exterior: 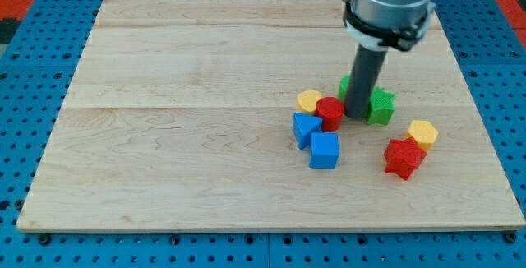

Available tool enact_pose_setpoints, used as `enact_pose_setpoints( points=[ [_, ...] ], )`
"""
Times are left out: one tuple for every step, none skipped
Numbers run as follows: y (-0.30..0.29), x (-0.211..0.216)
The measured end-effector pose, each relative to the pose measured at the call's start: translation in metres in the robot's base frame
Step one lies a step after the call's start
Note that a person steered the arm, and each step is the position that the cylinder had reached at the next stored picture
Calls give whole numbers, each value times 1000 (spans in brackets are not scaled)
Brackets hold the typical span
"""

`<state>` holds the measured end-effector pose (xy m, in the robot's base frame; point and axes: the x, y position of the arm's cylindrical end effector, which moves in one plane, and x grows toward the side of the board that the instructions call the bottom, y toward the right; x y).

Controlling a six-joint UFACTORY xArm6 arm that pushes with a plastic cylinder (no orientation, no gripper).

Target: Slide the green star and green circle towards the top right

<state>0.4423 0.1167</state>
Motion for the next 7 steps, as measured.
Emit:
enact_pose_setpoints(
  points=[
    [0, 20],
    [2, 60],
    [71, 54],
    [72, 18],
    [32, -10],
    [31, 1],
    [19, 18]
  ],
)
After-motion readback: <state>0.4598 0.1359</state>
